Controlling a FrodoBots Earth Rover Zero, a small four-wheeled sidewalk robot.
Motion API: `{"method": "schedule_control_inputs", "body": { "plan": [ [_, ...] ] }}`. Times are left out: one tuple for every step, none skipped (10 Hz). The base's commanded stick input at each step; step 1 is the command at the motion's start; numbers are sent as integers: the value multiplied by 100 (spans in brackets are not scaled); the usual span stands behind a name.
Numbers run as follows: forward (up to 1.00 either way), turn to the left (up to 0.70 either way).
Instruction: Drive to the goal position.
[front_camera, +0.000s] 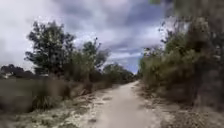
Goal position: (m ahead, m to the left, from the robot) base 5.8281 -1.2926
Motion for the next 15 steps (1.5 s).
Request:
{"method": "schedule_control_inputs", "body": {
  "plan": [
    [85,0],
    [85,0],
    [85,0],
    [85,0],
    [85,0],
    [85,0],
    [85,0],
    [85,0],
    [85,0],
    [85,0],
    [85,0],
    [85,0],
    [85,0],
    [85,0],
    [85,0]
  ]
}}
